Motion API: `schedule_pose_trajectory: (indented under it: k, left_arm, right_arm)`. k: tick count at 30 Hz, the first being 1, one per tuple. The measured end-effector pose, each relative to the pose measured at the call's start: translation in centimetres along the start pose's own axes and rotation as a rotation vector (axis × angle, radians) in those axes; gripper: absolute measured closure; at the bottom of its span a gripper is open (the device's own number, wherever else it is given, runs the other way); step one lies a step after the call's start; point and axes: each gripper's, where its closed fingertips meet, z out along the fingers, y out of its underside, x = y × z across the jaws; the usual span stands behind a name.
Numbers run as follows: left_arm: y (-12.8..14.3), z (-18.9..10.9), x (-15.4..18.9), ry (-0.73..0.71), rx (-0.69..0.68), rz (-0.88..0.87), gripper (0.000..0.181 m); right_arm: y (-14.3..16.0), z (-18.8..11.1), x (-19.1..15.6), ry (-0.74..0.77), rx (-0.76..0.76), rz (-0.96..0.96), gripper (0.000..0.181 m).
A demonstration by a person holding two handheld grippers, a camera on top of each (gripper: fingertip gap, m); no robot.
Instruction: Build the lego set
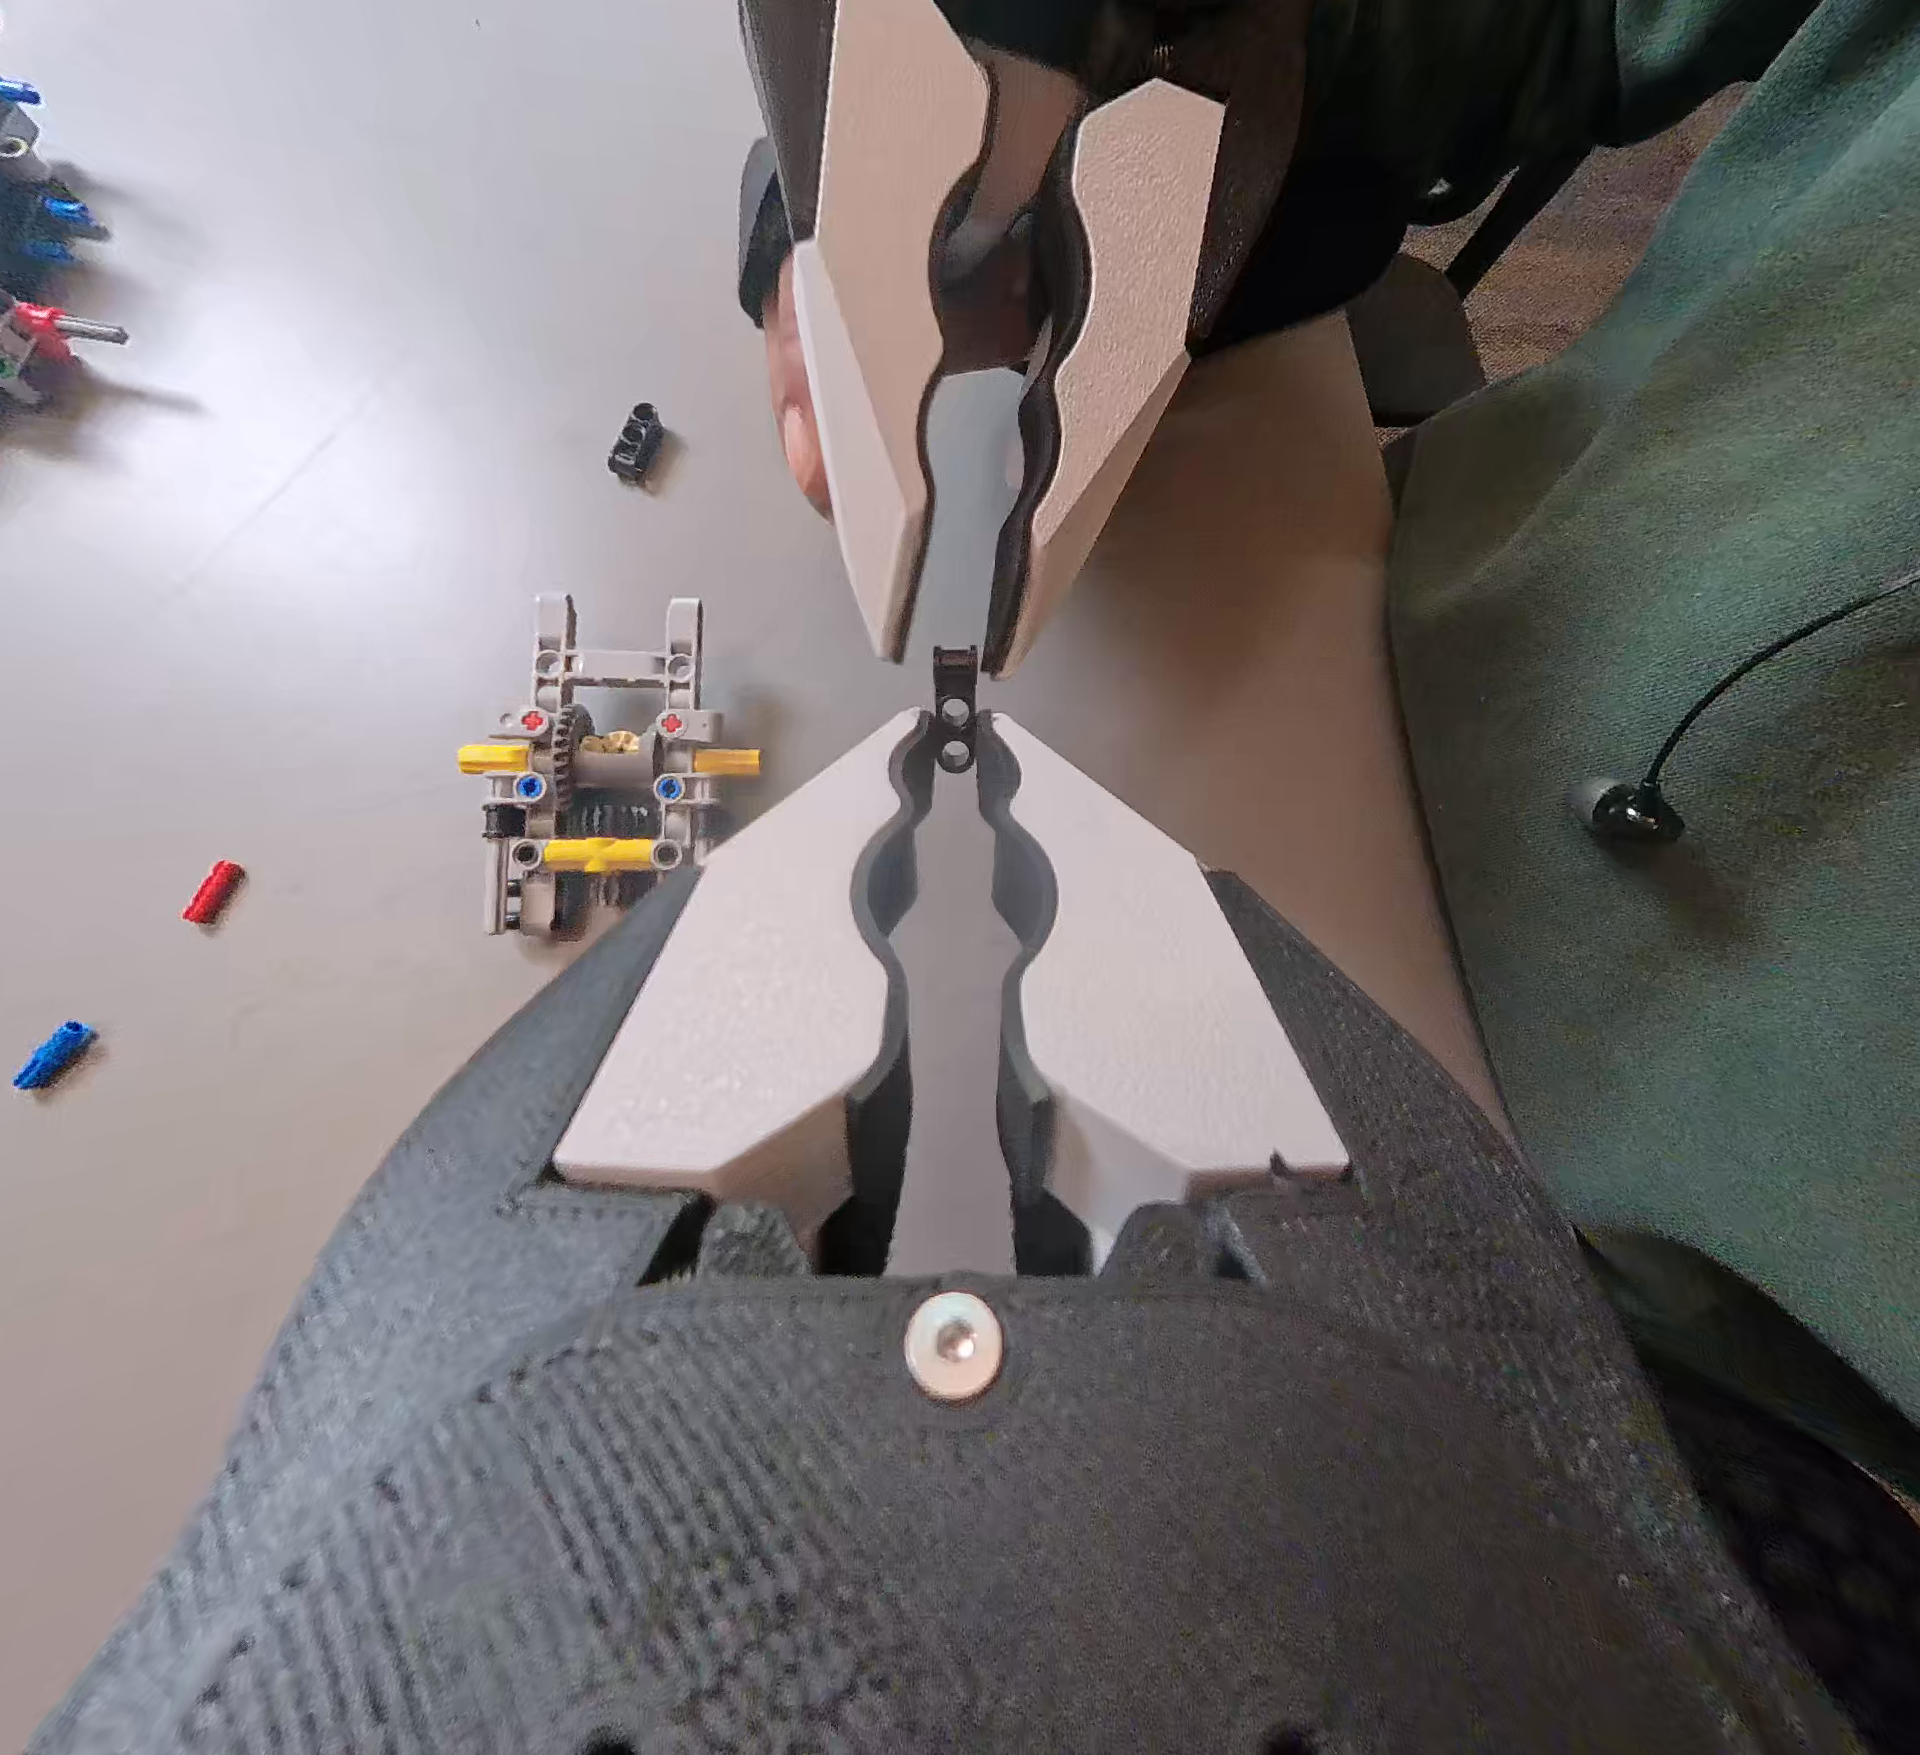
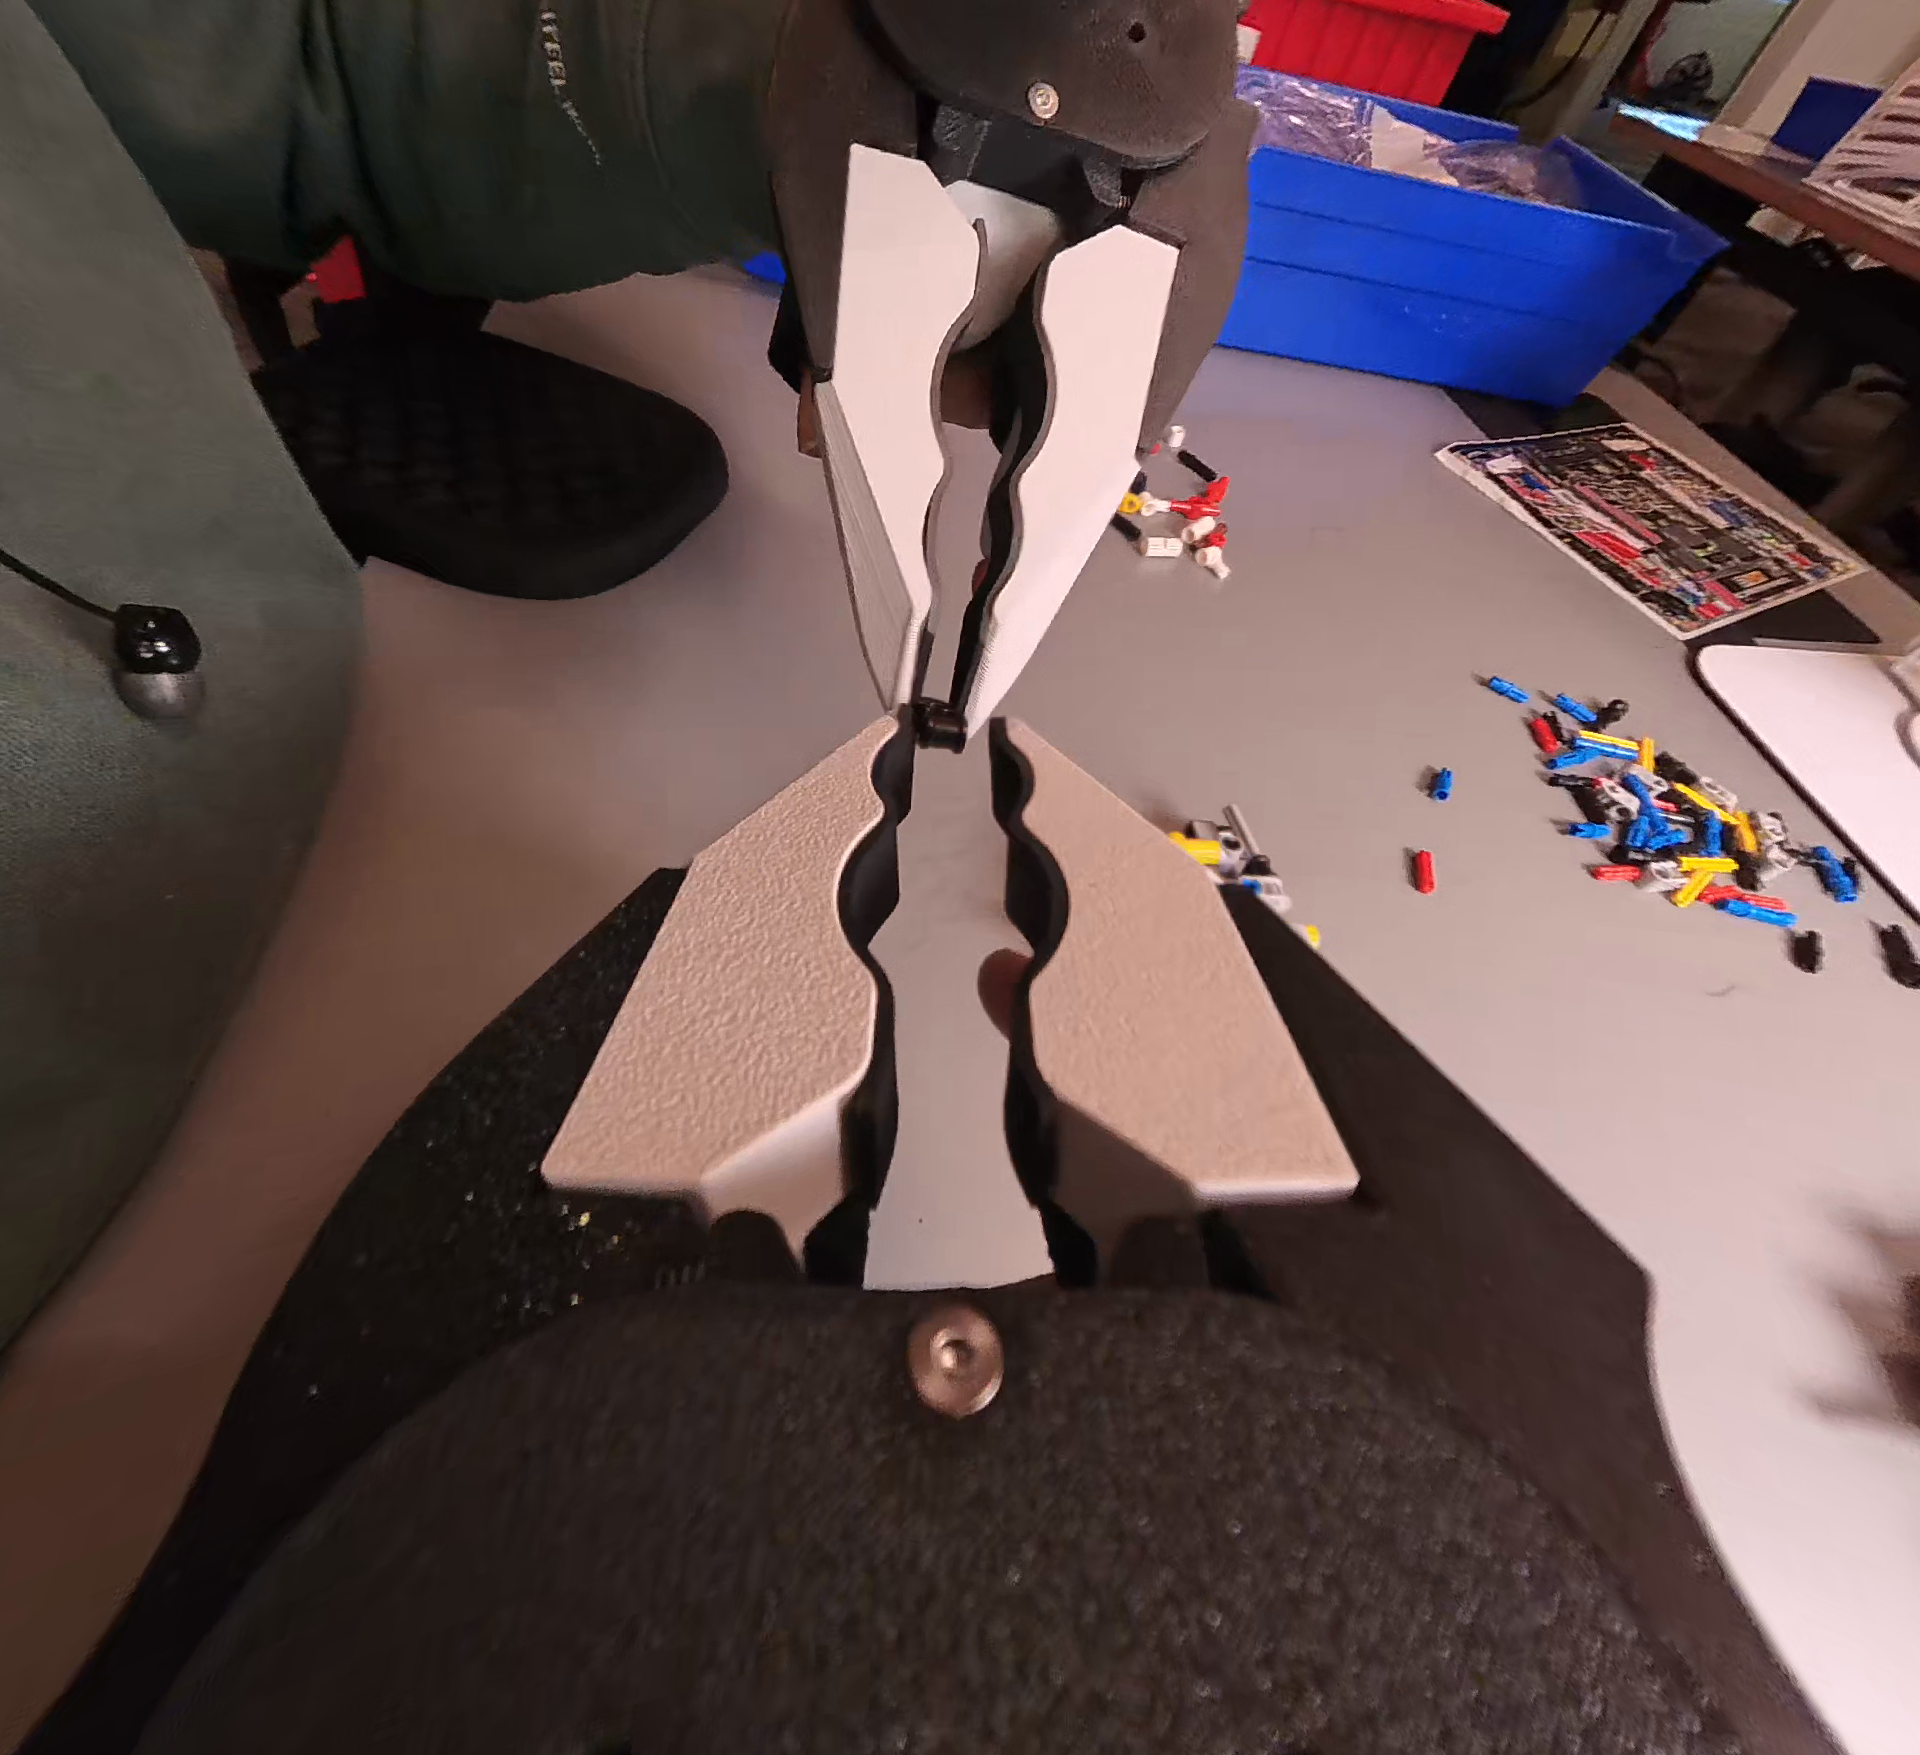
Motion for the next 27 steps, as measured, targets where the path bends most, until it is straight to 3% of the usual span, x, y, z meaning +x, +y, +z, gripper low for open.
schedule_pose_trajectory:
  k: [6,10,19,23,27]
  left_arm:
    - [0.1,0.2,0.5,-0.014,0.019,0.016,0.176]
    - [-1.0,-1.0,-0.2,-0.07,0.19,-0.006,0.167]
    - [0.0,-8.3,-5.6,-0.499,0.643,-0.148,0.12]
    - [0.4,-11.3,-7.5,-0.622,0.782,-0.238,0.113]
    - [1.0,-12.9,-8.8,-0.701,0.826,-0.271,0.114]
  right_arm:
    - [0.1,0.1,-0.7,-0.04,-0.003,0.015,0.174]
    - [0.9,-0.7,0.2,-0.006,-0.036,0.016,0.174]
    - [9.8,-5.5,5.4,0.221,-0.461,0.097,0.175]
    - [11.0,-5.4,5.9,0.225,-0.546,0.108,0.175]
    - [11.7,-5.4,6.2,0.207,-0.625,0.105,0.175]
